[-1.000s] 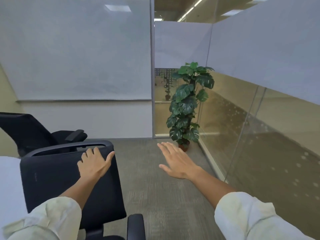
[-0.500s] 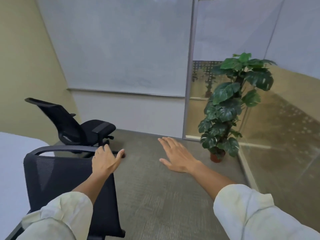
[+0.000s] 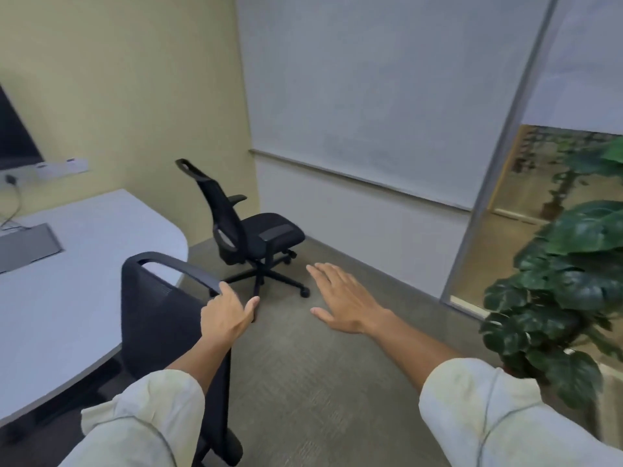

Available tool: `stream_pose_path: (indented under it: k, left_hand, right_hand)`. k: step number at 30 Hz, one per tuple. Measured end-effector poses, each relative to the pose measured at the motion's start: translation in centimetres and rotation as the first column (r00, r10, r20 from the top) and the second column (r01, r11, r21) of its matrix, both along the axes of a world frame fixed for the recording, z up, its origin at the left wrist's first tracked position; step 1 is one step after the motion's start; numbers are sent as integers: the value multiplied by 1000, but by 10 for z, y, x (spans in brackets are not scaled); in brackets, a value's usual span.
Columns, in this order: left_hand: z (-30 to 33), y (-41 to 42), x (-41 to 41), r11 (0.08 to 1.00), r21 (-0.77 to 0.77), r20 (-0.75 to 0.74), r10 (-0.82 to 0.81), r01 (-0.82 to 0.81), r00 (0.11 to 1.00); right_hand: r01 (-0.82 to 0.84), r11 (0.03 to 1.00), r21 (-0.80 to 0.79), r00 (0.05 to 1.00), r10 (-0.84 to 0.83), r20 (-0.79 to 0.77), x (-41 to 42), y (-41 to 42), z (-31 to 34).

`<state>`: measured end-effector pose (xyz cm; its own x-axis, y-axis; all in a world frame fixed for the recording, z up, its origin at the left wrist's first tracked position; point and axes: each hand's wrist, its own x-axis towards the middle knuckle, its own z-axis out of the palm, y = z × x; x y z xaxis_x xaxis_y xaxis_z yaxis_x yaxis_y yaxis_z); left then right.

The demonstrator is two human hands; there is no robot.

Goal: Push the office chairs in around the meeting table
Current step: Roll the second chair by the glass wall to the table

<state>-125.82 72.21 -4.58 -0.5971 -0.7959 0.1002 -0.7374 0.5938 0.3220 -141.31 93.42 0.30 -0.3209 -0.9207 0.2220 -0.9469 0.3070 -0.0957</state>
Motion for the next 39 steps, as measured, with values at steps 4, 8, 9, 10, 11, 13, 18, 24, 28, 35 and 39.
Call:
stream_pose_path:
  k: [4,8,9,10,11,13,18,24,28,35,39]
  left_hand:
    - [-1,-15,-20,989,66,17,131,-132,991]
    - [-10,-20,-28,967,84,79,233,-239,969]
    - [-12,-20,-28,965,68,120,243,-252,963]
    - [-13,-19,-28,963,65,157,249,-262,956]
    - [-14,-18,-27,961,72,187,252,-269,950]
    - [-17,-11,-24,957,75,233,255,-279,938]
    - [-20,21,-6,981,-30,347,190,-192,918]
    - [-7,84,28,988,-56,525,153,-146,837]
    - [-11,133,68,978,-129,645,207,-162,736]
    - [-10,195,173,945,-18,548,283,-327,787]
    - [-10,204,218,897,38,536,353,-440,767]
  right_hand:
    - [-88,996,24,996,89,-27,-21,-55,-6]
    - [-179,982,52,983,180,-22,-29,-106,-14]
    - [-202,978,53,979,204,-20,-31,-116,-15]
    - [-228,972,57,973,229,-16,-32,-125,-16]
    - [-254,965,63,967,255,-12,-32,-133,-18]
    - [-308,948,82,951,310,-10,-31,-147,-22]
    - [-474,858,199,868,493,-62,-25,-168,-31]
    - [-594,749,294,767,638,-74,-14,-164,-38]
    - [-648,678,346,702,708,-73,-5,-150,-42]
    - [-758,570,318,599,801,-6,13,-126,-52]
    - [-886,428,180,435,901,-3,44,-107,-50]
